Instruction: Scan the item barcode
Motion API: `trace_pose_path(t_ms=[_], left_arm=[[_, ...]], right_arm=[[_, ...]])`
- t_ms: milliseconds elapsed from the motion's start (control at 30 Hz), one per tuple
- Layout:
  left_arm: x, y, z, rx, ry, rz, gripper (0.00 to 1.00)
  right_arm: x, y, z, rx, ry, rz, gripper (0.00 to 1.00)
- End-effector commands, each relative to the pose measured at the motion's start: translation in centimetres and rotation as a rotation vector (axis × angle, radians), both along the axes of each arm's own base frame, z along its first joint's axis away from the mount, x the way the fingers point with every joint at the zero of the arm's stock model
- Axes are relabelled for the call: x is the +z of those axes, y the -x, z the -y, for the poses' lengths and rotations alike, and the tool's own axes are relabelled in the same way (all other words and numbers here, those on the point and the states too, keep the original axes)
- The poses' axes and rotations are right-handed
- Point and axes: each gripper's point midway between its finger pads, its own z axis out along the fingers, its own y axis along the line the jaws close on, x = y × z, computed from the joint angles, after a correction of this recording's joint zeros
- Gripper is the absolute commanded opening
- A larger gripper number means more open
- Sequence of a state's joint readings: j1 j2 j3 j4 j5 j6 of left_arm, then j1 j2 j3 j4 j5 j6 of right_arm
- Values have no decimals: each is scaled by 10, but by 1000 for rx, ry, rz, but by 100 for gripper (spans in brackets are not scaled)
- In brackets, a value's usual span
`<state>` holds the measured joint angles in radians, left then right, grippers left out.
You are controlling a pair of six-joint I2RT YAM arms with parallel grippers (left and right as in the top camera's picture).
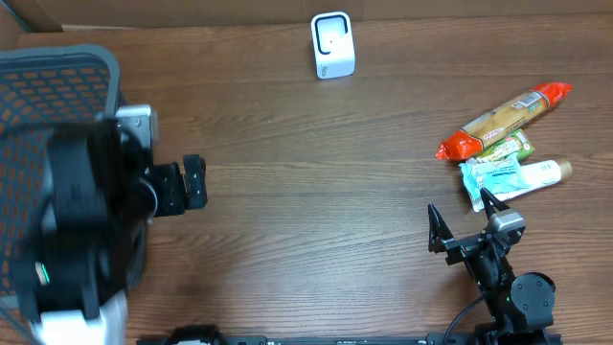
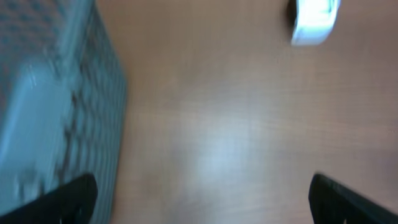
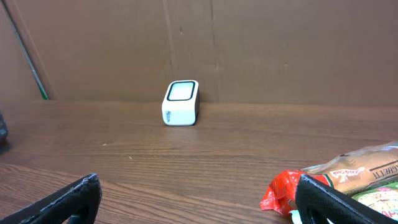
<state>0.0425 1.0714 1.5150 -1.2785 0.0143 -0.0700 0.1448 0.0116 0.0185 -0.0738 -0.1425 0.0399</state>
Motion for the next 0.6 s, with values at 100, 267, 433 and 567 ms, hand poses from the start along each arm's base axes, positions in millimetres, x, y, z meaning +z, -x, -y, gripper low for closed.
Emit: trace_pose_path(t_ms=[100, 267, 433, 567], left_arm=[[-21, 0, 8, -69, -26, 395, 99], [-30, -1, 21, -138, -10, 662, 100], [-61, 3, 22, -148, -23, 794, 100], [-86, 5, 23, -148, -26, 827, 99]], right_arm=[[-3, 0, -1, 7, 7, 2, 100], [-3, 0, -1, 7, 7, 2, 100], [-3, 0, -1, 7, 7, 2, 100], [-3, 0, -1, 7, 7, 2, 100]])
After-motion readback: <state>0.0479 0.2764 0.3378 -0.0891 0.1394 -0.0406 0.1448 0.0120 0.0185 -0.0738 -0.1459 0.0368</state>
